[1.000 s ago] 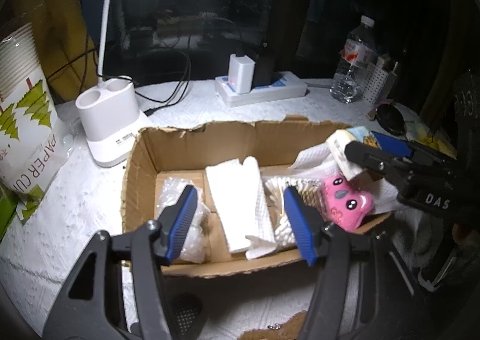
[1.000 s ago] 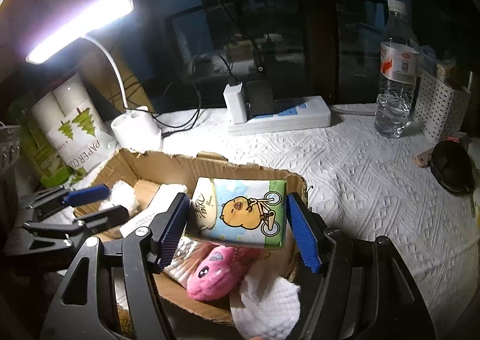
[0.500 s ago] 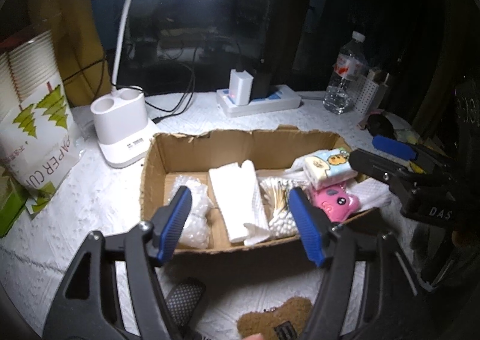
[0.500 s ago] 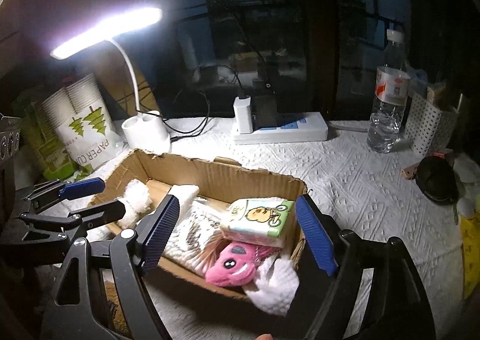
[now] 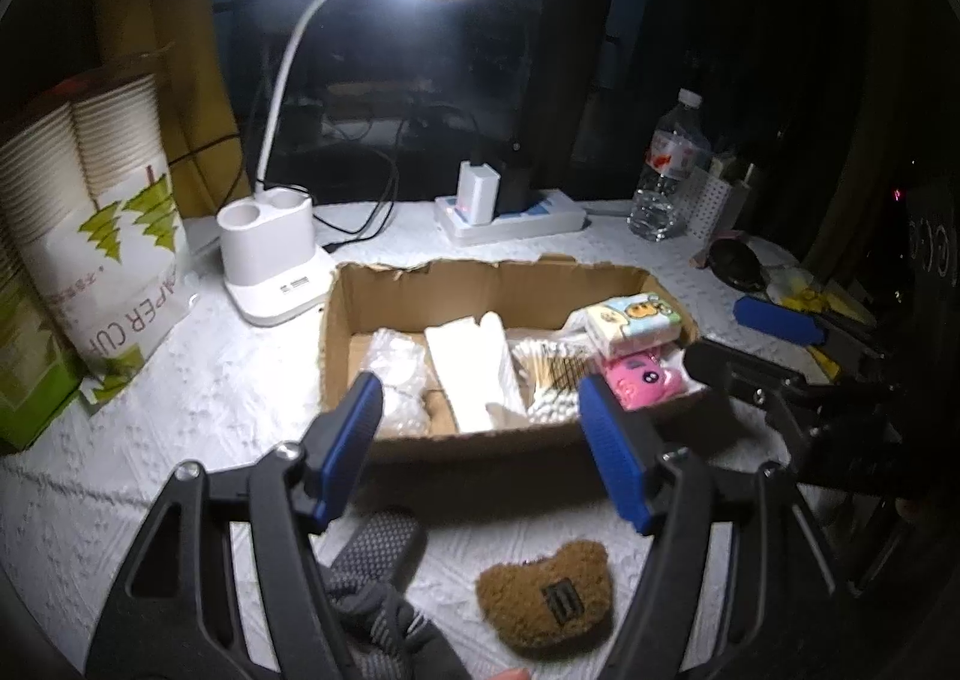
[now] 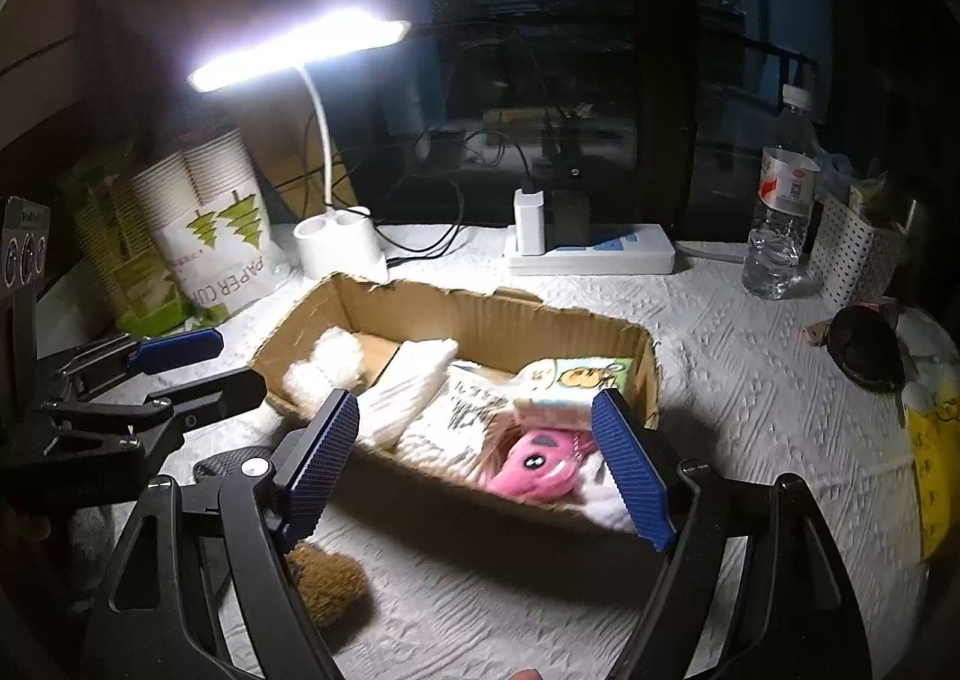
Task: Organize soft objects
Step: 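Move the right gripper to the brown teddy plush while the left gripper moves to the gray glove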
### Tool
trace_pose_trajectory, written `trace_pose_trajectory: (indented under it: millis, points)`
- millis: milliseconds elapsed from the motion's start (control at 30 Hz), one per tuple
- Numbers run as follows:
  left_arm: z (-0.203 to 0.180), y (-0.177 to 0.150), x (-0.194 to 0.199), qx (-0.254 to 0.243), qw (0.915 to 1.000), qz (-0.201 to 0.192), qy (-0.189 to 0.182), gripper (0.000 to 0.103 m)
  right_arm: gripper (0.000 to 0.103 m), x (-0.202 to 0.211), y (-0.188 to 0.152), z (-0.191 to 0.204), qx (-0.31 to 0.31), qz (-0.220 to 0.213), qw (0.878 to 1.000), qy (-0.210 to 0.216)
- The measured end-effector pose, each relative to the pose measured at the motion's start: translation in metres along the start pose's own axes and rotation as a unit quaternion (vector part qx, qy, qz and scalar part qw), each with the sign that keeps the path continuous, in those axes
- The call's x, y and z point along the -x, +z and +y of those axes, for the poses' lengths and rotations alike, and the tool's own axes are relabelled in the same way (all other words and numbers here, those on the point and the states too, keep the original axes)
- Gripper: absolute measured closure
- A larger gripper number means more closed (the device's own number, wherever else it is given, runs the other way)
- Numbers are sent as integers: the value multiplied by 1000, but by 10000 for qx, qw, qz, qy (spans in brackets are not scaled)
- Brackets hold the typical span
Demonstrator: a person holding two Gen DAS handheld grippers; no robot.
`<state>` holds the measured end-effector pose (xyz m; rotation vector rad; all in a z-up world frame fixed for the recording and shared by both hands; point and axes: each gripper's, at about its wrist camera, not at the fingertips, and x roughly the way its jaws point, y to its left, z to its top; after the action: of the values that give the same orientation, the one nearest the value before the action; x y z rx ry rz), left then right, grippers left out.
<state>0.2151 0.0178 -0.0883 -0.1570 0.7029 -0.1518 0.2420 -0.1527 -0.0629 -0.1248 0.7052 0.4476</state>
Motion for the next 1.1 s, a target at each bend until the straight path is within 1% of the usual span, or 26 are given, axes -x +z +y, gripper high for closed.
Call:
trace_pose_trajectory:
  millis: [367, 800, 1100]
  points:
    - [17, -24, 27, 128, 9999, -69, 6, 34, 21, 13, -17, 28, 98, 37, 9999, 5]
    - [38, -65, 38, 294, 9995, 108, 21, 34, 21, 8, -48, 56, 157, 300, 9994, 56]
    - [51, -89, 34, 440, 9986, 284, 74, 34, 21, -4, -65, 69, 195, 510, 9984, 123]
